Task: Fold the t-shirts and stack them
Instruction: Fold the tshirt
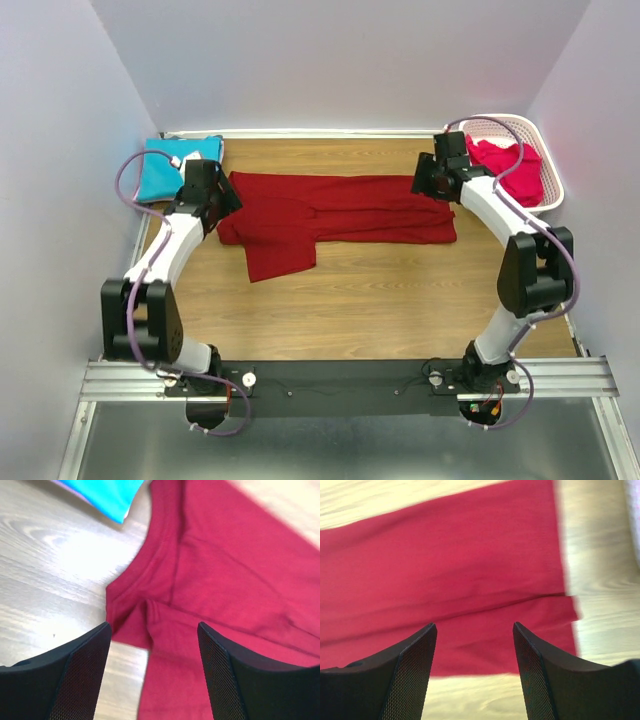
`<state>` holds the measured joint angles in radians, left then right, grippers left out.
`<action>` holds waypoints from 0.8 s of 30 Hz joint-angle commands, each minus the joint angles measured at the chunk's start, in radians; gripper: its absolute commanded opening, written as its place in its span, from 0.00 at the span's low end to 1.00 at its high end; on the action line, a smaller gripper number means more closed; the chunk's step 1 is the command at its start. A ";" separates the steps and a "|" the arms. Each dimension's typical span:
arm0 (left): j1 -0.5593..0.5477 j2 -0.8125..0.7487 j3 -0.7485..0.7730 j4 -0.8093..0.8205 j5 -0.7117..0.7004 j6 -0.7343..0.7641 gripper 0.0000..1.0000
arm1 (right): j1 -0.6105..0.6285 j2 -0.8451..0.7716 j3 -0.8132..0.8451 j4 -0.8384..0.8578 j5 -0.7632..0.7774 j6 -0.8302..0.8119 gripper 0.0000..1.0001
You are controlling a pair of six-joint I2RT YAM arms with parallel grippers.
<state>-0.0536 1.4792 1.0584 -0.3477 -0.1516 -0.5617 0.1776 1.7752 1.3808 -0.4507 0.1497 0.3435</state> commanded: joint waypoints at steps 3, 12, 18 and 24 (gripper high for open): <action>-0.086 -0.160 -0.177 -0.043 -0.009 -0.024 0.78 | 0.155 -0.071 -0.084 0.024 -0.203 0.032 0.70; -0.209 -0.157 -0.371 -0.042 0.050 -0.064 0.71 | 0.396 0.059 -0.184 0.231 -0.470 0.196 0.69; -0.219 -0.100 -0.387 -0.036 0.067 -0.063 0.65 | 0.483 0.150 -0.192 0.337 -0.527 0.293 0.66; -0.232 -0.042 -0.390 -0.021 0.083 -0.053 0.59 | 0.519 0.227 -0.175 0.359 -0.530 0.321 0.65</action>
<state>-0.2752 1.3876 0.6819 -0.3805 -0.1070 -0.6128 0.6773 1.9530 1.1950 -0.1299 -0.3527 0.6285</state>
